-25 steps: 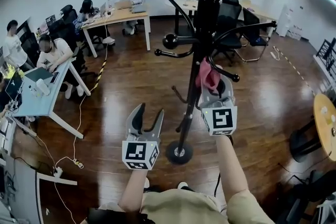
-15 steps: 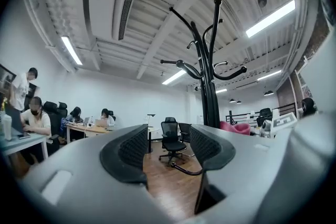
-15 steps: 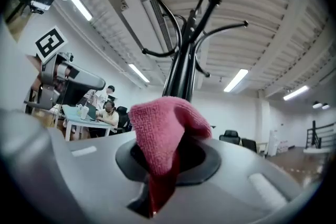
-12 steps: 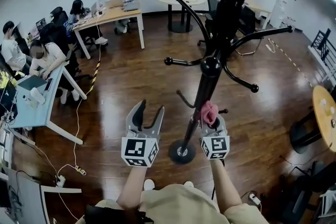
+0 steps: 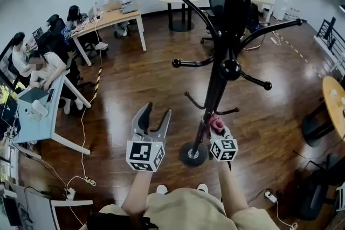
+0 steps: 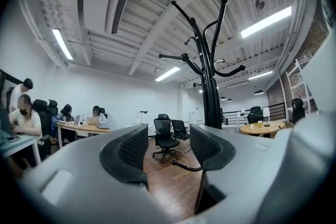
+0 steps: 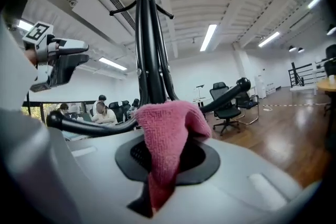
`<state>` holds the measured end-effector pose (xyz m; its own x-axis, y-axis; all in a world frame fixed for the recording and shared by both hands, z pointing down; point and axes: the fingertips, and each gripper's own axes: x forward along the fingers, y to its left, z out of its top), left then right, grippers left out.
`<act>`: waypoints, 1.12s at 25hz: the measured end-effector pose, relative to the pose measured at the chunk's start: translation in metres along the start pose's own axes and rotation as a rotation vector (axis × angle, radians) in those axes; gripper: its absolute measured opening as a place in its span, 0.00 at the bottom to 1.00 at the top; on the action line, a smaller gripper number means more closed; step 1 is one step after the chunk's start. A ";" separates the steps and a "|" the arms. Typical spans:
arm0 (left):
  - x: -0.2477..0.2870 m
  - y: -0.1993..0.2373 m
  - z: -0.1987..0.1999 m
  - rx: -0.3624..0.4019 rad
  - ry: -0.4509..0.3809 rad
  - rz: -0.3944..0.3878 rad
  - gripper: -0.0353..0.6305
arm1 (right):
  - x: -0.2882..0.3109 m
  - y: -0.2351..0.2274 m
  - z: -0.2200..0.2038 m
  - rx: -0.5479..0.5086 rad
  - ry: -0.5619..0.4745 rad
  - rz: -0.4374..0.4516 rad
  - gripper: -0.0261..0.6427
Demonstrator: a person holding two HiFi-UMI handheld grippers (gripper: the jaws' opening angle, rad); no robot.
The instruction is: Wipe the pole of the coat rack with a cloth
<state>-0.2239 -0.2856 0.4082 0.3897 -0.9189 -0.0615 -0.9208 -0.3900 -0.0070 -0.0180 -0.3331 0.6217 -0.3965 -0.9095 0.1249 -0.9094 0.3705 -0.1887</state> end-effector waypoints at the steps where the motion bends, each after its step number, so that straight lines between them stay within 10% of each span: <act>1: 0.000 0.001 0.000 -0.002 0.000 -0.004 0.39 | -0.005 0.003 0.012 -0.002 -0.006 0.014 0.09; 6: 0.002 0.000 0.003 -0.015 -0.010 -0.030 0.39 | -0.050 0.011 0.128 -0.092 -0.223 0.056 0.10; 12: 0.006 -0.004 0.003 -0.039 -0.013 -0.065 0.39 | -0.102 0.098 0.285 -0.571 -0.501 0.112 0.10; 16: 0.011 -0.015 0.005 -0.046 -0.021 -0.096 0.39 | -0.100 0.133 0.333 -0.696 -0.569 0.144 0.10; 22: 0.012 -0.022 -0.002 -0.054 -0.009 -0.115 0.39 | -0.060 0.122 0.312 -0.758 -0.463 0.143 0.10; 28: 0.009 -0.007 -0.006 -0.072 0.000 -0.086 0.38 | -0.031 0.102 0.176 -0.850 -0.113 0.227 0.10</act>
<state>-0.2137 -0.2916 0.4140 0.4673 -0.8818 -0.0639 -0.8802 -0.4708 0.0593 -0.0762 -0.2999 0.4275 -0.6049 -0.7934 0.0671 -0.6139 0.5184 0.5953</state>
